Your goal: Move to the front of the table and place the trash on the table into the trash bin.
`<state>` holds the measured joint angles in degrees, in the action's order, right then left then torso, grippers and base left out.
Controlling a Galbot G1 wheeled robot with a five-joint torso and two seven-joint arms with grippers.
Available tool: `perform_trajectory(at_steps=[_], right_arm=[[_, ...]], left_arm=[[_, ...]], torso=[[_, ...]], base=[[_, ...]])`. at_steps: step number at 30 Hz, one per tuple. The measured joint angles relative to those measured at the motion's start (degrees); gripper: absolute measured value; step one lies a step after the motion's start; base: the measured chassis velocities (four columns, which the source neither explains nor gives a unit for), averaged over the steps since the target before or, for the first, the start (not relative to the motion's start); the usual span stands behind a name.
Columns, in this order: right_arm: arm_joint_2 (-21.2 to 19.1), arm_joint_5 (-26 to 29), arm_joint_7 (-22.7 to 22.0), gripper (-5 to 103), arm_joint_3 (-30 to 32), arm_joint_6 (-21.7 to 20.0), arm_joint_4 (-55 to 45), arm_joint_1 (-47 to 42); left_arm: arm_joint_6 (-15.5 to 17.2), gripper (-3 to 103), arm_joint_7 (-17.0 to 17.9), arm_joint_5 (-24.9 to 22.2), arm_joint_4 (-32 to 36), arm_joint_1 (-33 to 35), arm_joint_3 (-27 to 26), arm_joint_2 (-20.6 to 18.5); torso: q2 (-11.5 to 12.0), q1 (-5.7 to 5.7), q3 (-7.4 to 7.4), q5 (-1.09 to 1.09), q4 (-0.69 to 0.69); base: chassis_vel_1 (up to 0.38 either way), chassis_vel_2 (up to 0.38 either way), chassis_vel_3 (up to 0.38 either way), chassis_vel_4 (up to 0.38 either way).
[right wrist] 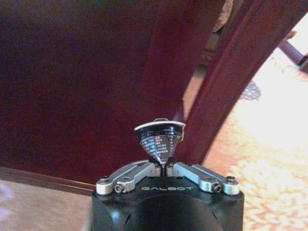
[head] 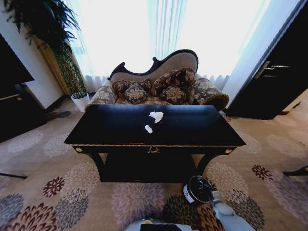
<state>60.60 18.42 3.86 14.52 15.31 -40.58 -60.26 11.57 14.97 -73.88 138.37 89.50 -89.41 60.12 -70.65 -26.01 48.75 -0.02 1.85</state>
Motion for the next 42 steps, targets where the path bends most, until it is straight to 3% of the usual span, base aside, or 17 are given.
perform_trajectory(at_steps=[6, 17, 19, 22, 24, 26, 29, 33, 35, 36, 38, 39, 41, 42], right_arm=[[0.2, -3.6, -0.6, 0, -0.7, -1.4, 4.9, 3.1], [0.9, -5.6, -0.4, 0, -0.6, -4.5, 7.5, 4.5], [0.8, -5.7, -0.2, 5, -0.5, -4.9, 7.5, 4.4], [0.7, -5.8, 0.0, 21, -0.2, -5.5, 7.6, 4.1], [0.7, -5.8, 0.0, 21, -0.1, -5.6, 7.6, 3.9], [0.8, -5.7, 0.1, 37, 0.5, -5.7, 7.3, 3.2], [1.0, -5.7, 0.1, 42, 0.8, -5.7, 7.1, 2.8], [1.1, -5.3, 0.8, 64, 1.7, -5.7, 4.4, 0.6], [1.0, -5.1, 1.2, 64, 1.8, -5.7, 3.7, 0.1], [1.0, -4.9, 2.1, 70, 2.0, -5.7, 2.0, -1.1], [0.9, -4.7, 3.6, 70, 2.4, -5.8, -1.1, -3.3], [0.9, -4.6, 4.9, 81, 2.9, -6.3, -4.7, -5.5], [1.0, -3.7, 6.3, 91, 3.3, -6.9, -12.3, -10.5], [1.0, -3.7, 6.3, 91, 3.3, -6.9, -12.3, -10.5]], left_arm=[[0.1, 100, 0.1, 0.5, -0.4, -0.1, 0.1, -0.1], [0.4, 100, 0.3, 1.5, -0.4, -0.4, 0.8, 0.0], [0.4, 100, 0.3, 1.5, -0.3, -0.4, 0.7, 0.0], [0.4, 100, 0.4, 1.4, 0.0, -0.2, 0.4, 0.0], [0.4, 100, 0.4, 1.4, 0.0, -0.2, 0.3, -0.1], [0.4, 100, 0.4, 1.2, 0.2, -0.3, 0.3, -0.2], [0.4, 100, 0.5, 1.2, 0.3, -0.3, 0.3, -0.2], [0.4, 100, 0.5, 0.8, 0.5, -0.4, 0.2, -0.3], [0.4, 100, 0.5, 0.7, 0.4, -0.4, 0.2, -0.3], [0.4, 100, 0.5, 0.6, 0.4, -0.4, 0.1, -0.3], [0.4, 100, 0.5, 0.5, 0.4, -0.3, 0.0, -0.3], [0.4, 100, 0.5, 0.4, 0.4, -0.3, 0.0, -0.1], [0.3, 100, 0.4, 0.3, 0.5, -0.3, 0.1, 0.3], [0.3, 100, 0.4, 0.3, 0.5, -0.3, 0.1, 0.3]], torso=[[0.0, 0.00, 0.00, 0.00, 0.01], [0.0, 0.00, 0.00, 0.01, 0.01], [0.0, 0.00, 0.00, 0.01, 0.01], [0.0, 0.00, 0.00, 0.00, 0.01], [0.0, 0.00, 0.00, 0.01, 0.00], [0.0, 0.00, 0.00, 0.01, 0.01], [0.0, 0.00, 0.00, 0.01, 0.01], [0.0, 0.00, 0.00, 0.00, 0.01], [0.0, 0.00, 0.00, 0.00, 0.00], [0.0, 0.00, 0.00, 0.01, 0.00], [0.0, 0.00, 0.00, 0.00, 0.01], [0.0, 0.00, -0.01, 0.00, 0.02], [0.0, 0.00, -0.01, 0.00, 0.01], [0.0, 0.00, -0.01, 0.00, 0.01]], base=[[0.000, 0.000, 0.000, 0.000], [0.000, 0.000, 0.000, 0.000], [0.000, 0.000, 0.000, 0.000], [0.000, 0.000, 0.000, 0.000], [0.000, 0.000, 0.000, 0.000], [0.000, 0.000, 0.000, 0.000], [0.000, 0.000, 0.000, 0.000], [0.000, 0.000, 0.000, 0.000], [0.000, 0.000, 0.000, 0.000], [0.000, 0.000, 0.000, 0.000], [0.000, 0.000, 0.000, 0.000], [0.000, 0.000, 0.000, 0.000], [0.000, 0.000, 0.000, 0.000], [0.000, 0.000, 0.000, 0.000]])
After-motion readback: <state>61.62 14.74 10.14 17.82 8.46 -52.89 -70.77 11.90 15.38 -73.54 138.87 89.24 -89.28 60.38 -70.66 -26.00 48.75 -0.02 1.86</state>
